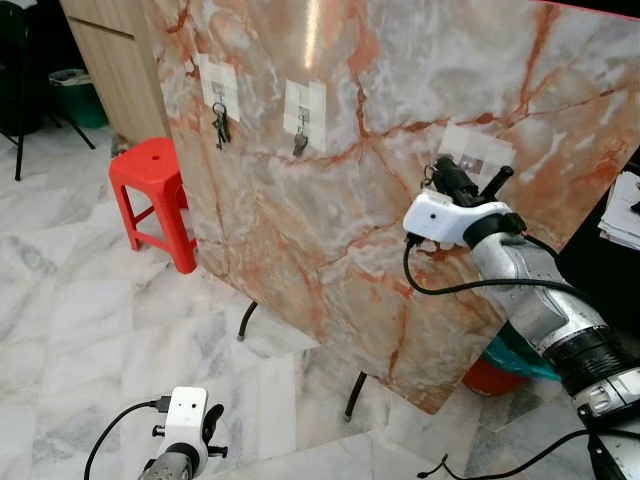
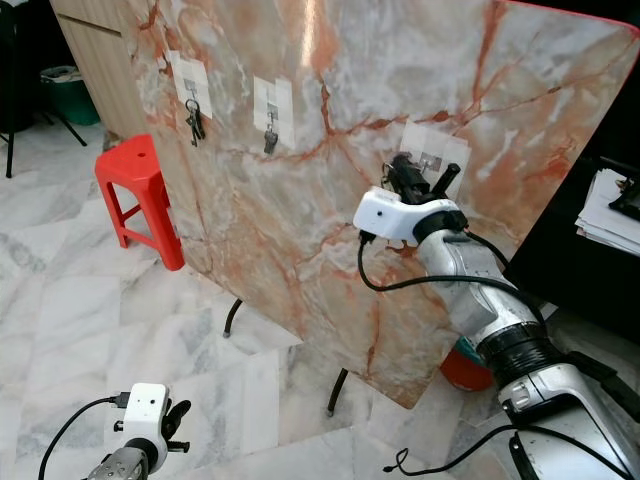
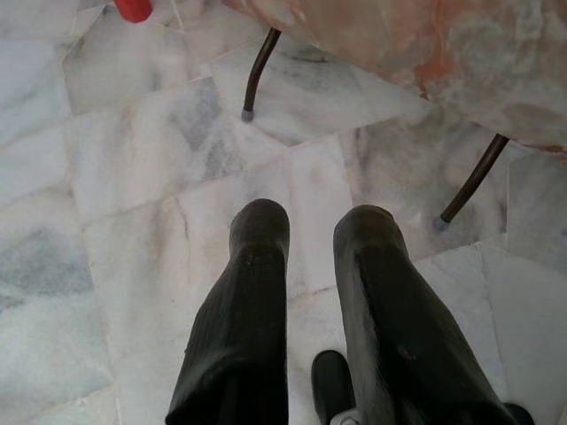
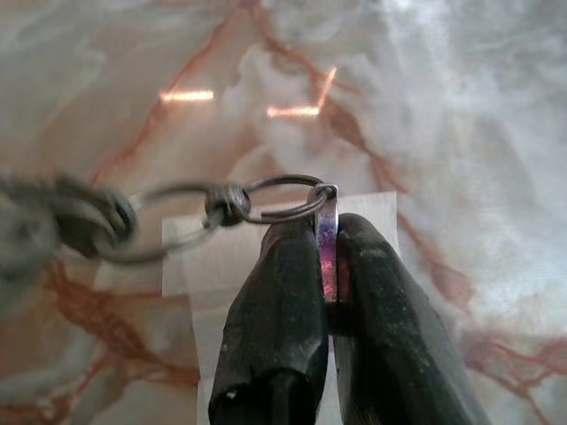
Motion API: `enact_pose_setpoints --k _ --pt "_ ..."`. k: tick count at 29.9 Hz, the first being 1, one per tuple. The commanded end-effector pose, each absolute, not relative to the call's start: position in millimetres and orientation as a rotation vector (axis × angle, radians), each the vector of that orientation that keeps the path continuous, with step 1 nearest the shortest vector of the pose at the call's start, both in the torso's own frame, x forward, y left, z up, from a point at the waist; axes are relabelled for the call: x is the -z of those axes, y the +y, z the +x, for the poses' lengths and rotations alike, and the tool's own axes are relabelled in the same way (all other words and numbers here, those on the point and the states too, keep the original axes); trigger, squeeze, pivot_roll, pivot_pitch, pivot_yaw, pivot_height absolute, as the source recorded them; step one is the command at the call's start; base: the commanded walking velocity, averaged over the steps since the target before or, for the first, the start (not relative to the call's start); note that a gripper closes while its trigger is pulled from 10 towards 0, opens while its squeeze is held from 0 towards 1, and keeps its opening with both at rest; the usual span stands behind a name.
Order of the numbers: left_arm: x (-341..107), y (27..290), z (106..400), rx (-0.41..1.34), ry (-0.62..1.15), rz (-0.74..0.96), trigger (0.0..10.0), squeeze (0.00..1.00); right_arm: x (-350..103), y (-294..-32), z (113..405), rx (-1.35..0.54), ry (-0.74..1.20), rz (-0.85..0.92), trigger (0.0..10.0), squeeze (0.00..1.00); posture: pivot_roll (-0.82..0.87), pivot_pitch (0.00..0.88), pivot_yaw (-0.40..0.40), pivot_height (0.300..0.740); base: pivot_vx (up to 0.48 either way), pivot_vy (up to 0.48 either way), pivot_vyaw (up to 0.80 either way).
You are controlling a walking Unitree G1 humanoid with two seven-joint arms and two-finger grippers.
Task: Hang keys on a hook
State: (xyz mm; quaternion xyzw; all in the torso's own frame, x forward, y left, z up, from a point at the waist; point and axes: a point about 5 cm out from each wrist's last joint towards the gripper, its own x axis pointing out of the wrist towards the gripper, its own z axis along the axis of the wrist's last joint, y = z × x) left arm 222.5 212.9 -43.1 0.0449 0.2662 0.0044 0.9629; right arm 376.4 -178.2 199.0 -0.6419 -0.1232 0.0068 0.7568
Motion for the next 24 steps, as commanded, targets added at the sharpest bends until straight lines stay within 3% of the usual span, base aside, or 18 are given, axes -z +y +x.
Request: enact_pose_setpoints --k 1,15,24 --pt "43 210 223 0.008 0.536 0.100 10.0 0.00 -210 -178 380 0.025 -0.331 -1.447 10.0 0.00 0.06 0.049 -0.037 0.740 0.000 0.000 0.00" --pt "41 210 226 0.013 0.522 0.107 10.0 0.00 -228 -185 382 0.311 -0.544 -1.634 10.0 0.00 0.07 0.044 -0.036 0.740 0.000 0.000 0.00" --pt "41 210 226 0.009 0.521 0.108 10.0 0.00 -212 -190 384 0.329 -0.555 -1.766 10.0 0.00 0.07 0.052 -0.041 0.740 0.000 0.000 0.00"
